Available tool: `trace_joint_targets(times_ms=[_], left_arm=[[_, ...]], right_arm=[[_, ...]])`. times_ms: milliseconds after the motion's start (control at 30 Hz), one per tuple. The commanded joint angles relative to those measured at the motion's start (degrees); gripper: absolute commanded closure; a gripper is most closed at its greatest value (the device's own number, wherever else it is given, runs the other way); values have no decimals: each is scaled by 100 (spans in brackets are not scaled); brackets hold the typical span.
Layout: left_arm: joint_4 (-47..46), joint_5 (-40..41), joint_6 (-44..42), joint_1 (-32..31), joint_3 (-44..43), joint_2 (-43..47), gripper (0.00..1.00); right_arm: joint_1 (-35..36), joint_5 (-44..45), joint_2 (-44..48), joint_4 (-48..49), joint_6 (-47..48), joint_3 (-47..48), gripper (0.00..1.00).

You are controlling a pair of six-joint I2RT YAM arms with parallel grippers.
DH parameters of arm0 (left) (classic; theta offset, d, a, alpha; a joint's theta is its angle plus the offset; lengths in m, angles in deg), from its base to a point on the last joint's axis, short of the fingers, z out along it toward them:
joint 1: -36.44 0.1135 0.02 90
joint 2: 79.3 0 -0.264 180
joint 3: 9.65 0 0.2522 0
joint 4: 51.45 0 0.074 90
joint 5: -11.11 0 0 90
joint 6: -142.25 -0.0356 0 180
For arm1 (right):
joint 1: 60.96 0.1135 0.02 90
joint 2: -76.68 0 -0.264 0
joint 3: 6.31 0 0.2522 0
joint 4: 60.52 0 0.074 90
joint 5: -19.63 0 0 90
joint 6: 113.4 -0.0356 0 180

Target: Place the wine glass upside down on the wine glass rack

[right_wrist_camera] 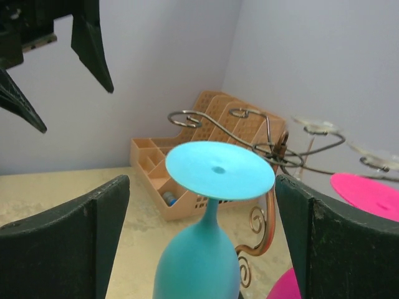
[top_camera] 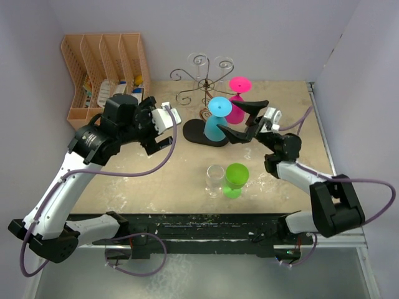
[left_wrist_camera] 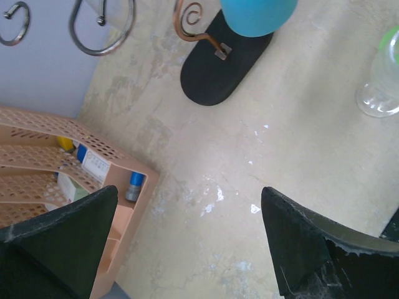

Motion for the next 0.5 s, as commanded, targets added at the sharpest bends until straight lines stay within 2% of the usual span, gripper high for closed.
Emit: trace_joint_targets(times_ms=[0,200,333,467], left_arm=[[106,-585,-31,40,161,203,0],[353,-964,62,45,396,239,0],[186,-1028,239,46,597,510,0],[90,-953,421,130,774,747,0]], right_arm=[[-14,295,686,232,392,-274,0],[-14,716,1946,-1632,1051,-656,0],[4,1494,3107,-3627,1491,-768,0],[14,2535,4085,-6073,1585,-334,0]])
